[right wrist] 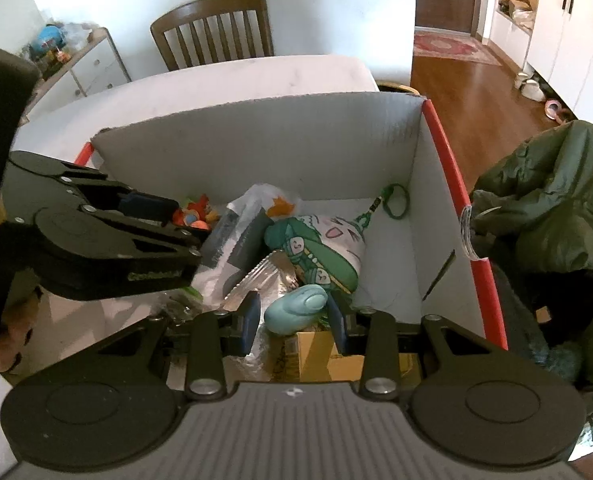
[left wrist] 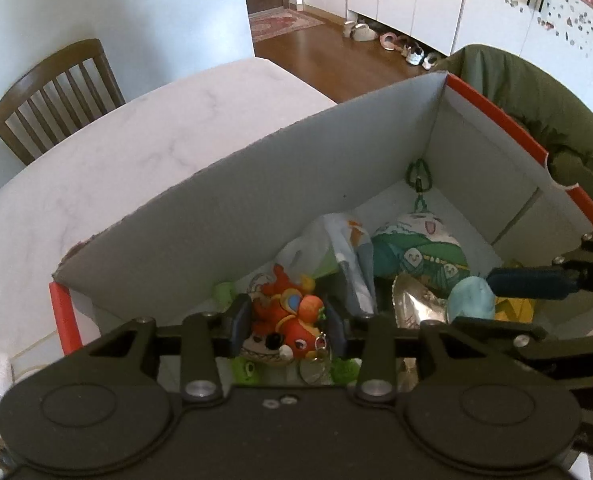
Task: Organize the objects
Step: 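Carry the teal ball and orange toy into the shoebox and open both tools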
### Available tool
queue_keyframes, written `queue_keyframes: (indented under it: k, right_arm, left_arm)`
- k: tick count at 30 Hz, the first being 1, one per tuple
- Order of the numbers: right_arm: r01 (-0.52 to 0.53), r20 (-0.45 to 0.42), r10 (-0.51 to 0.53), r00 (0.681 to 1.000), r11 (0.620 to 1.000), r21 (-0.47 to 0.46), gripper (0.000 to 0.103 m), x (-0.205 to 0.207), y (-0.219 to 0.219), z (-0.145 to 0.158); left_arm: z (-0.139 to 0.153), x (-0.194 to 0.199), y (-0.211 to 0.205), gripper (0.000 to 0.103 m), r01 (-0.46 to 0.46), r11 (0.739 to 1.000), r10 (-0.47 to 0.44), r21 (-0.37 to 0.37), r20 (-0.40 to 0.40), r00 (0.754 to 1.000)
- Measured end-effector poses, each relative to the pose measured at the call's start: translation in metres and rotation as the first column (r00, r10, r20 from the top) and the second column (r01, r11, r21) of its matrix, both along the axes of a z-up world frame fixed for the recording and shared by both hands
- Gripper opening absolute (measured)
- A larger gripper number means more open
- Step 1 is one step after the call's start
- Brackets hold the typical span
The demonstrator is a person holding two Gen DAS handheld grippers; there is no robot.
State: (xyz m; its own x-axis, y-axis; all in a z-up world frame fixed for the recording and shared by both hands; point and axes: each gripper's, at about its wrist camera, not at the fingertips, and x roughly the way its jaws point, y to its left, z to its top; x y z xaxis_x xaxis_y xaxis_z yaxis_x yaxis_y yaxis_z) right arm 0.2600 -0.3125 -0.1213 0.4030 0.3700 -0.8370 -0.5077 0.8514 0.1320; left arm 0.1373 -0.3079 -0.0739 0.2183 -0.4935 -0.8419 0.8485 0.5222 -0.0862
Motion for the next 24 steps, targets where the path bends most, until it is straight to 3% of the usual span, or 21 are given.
queue_keyframes:
  k: [4,11,16,24]
  right_arm:
    - [0.001,0.000,-0.001,1.000,1.000,0.021,0.045,-0.002,-0.004,0.004]
    - [-0.004,0.013,0.003,1.000,0.999,0.043,0.045,-0.008,-0.012,0.019]
    - [-0.007,0.034,0.004,0.999,0.997,0.071,0.050,-0.017,-0.015,0.038]
    - [0.002,0.068,-0.009,0.998,0.994,0.113,0.053,-0.036,-0.016,0.073]
  left_arm:
    - [0.002,-0.001,0.002,0.047,-0.011,1.000,0.011,-0.001,-0.001,1.000]
    - [0.012,-0.002,0.014,0.054,-0.049,0.998,0.048,-0.032,-0.010,0.999]
    - [0.027,-0.009,0.030,0.062,-0.061,0.994,0.060,-0.087,-0.013,0.998]
    - [0.061,-0.022,0.066,0.065,-0.045,0.978,0.043,-0.202,-0.013,0.999]
